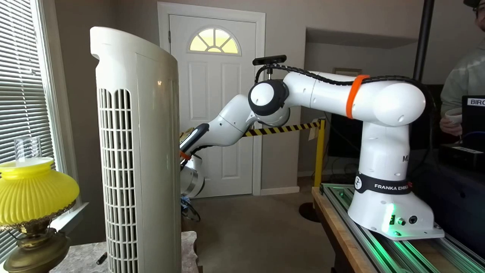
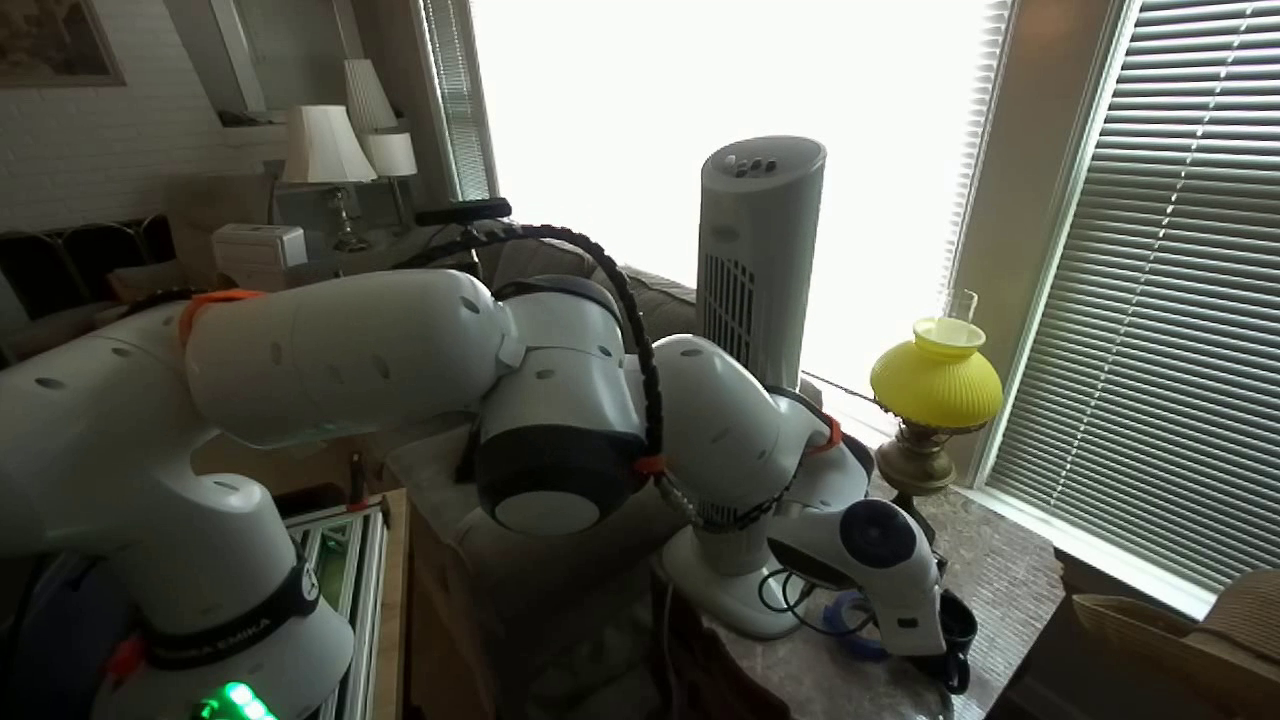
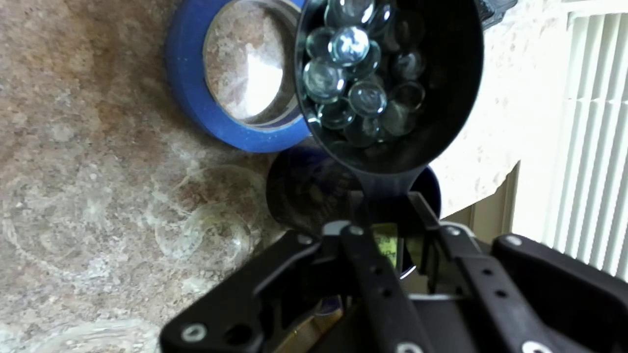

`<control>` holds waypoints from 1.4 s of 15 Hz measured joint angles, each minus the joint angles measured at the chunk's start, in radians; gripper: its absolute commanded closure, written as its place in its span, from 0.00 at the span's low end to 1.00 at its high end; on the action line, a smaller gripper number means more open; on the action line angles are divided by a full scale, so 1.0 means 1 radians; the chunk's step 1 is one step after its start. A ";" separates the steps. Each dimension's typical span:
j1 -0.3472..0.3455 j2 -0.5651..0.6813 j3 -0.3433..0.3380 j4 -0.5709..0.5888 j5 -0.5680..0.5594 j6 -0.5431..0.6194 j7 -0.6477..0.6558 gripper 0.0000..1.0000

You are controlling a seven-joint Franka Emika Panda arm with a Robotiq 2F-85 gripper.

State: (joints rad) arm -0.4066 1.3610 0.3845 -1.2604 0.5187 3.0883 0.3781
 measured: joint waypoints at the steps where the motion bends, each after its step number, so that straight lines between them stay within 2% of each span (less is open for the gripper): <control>1: -0.011 0.005 0.016 0.001 0.000 0.008 -0.016 0.94; 11: -0.114 0.062 0.179 -0.009 -0.001 0.113 -0.162 0.94; 16: -0.164 0.079 0.224 -0.032 -0.014 0.128 -0.200 0.94; 17: -0.171 0.083 0.232 -0.037 -0.019 0.133 -0.205 0.77; 20: -0.172 0.085 0.231 -0.036 -0.020 0.133 -0.205 0.77; 21: -0.172 0.085 0.231 -0.036 -0.020 0.133 -0.205 0.94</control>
State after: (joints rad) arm -0.5782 1.4456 0.6159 -1.2967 0.4984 3.2216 0.1728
